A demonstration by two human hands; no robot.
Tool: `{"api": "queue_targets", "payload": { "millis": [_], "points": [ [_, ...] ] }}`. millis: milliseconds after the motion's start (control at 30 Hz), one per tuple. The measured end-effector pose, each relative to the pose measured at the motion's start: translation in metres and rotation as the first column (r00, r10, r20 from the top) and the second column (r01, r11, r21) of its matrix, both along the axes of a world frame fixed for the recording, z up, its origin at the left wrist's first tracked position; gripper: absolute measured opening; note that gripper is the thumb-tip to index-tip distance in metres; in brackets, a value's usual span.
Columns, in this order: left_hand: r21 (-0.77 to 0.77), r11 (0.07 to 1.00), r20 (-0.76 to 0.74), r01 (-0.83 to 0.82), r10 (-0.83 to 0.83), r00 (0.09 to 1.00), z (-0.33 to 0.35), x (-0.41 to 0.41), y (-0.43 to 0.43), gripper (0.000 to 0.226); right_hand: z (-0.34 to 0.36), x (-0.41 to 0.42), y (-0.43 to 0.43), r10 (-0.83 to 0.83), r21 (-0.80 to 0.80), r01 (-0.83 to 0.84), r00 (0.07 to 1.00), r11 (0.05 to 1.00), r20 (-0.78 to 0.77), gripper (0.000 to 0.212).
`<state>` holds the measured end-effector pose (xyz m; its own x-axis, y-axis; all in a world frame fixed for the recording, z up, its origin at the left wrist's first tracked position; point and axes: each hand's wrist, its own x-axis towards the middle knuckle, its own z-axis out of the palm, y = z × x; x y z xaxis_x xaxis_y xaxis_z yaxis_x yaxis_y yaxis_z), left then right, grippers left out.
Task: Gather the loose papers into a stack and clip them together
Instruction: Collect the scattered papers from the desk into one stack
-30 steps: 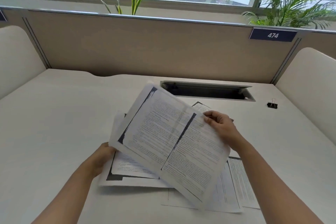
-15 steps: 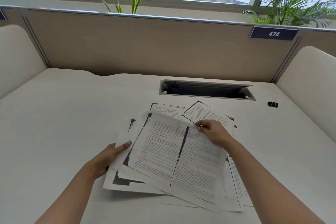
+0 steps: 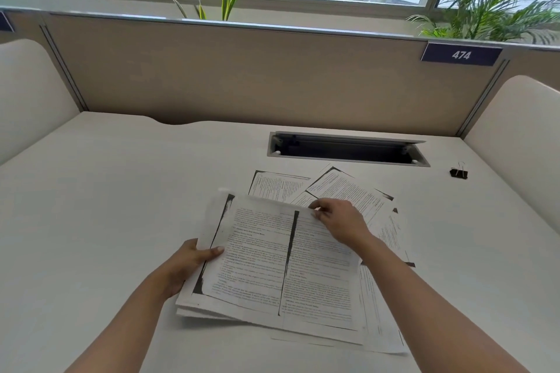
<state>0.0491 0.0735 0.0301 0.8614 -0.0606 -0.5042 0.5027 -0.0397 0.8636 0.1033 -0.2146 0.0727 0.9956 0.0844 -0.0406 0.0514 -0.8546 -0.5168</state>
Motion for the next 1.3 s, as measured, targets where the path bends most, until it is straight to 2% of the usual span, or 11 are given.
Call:
{"api": "queue_targets", "payload": {
  "millis": [167, 300, 400, 500, 567, 667, 800, 867, 1067, 1167, 1300],
  "points": [
    [-0.044, 0.999, 0.003, -0.029, 0.03, 1.0, -0.001, 0.0, 0.003, 0.016, -0.014, -0.003, -0.023, -0.147, 0.045, 0.148, 0.989, 0.988, -0.033, 0.027],
    [-0.091, 0.993, -0.005, -0.069, 0.069, 0.998, -0.004, -0.001, 0.007, 0.018, -0.03, -0.009, -0.041, -0.334, 0.334, 0.344, 0.938, 0.878, -0.087, 0.033],
    [-0.13, 0.988, -0.004, -0.088, 0.088, 0.996, -0.006, -0.001, 0.008, 0.017, -0.038, -0.013, -0.047, -0.303, 0.481, 0.382, 0.923, 0.789, -0.235, 0.032],
    [-0.153, 0.984, 0.009, -0.095, 0.098, 0.995, -0.007, -0.002, 0.008, 0.017, -0.044, -0.017, -0.049, -0.314, 0.53, 0.393, 0.919, 0.751, -0.236, 0.024],
    [-0.165, 0.981, 0.023, -0.104, 0.109, 0.994, -0.008, -0.002, 0.01, 0.017, -0.048, -0.02, -0.051, -0.338, 0.473, 0.367, 0.929, 0.801, -0.149, 0.025],
    [-0.174, 0.974, 0.046, -0.144, 0.154, 0.987, -0.008, -0.002, 0.014, 0.017, -0.055, -0.025, -0.056, -0.286, 0.248, 0.285, 0.958, 0.926, -0.03, 0.027],
    [-0.174, 0.966, 0.069, -0.19, 0.204, 0.976, -0.009, -0.003, 0.021, 0.02, -0.066, -0.028, -0.06, -0.129, 0.008, 0.13, 0.985, 0.991, -0.118, 0.059],
    [-0.177, 0.964, 0.074, -0.197, 0.213, 0.974, -0.01, -0.003, 0.022, 0.019, -0.071, -0.029, -0.06, -0.1, -0.098, 0.087, 0.984, 0.991, -0.146, 0.064],
    [-0.181, 0.955, 0.068, -0.235, 0.251, 0.966, -0.013, -0.003, 0.022, 0.019, -0.074, -0.031, -0.055, -0.152, -0.19, 0.144, 0.988, 0.971, -0.031, 0.05],
    [-0.182, 0.949, 0.059, -0.257, 0.271, 0.961, -0.016, -0.002, 0.022, 0.019, -0.071, -0.035, -0.051, -0.186, -0.186, 0.193, 0.981, 0.963, 0.053, 0.045],
    [-0.176, 0.944, 0.043, -0.278, 0.289, 0.956, -0.017, -0.002, 0.021, 0.018, -0.065, -0.033, -0.049, -0.212, -0.135, 0.226, 0.971, 0.965, 0.107, 0.026]
  ]
}}
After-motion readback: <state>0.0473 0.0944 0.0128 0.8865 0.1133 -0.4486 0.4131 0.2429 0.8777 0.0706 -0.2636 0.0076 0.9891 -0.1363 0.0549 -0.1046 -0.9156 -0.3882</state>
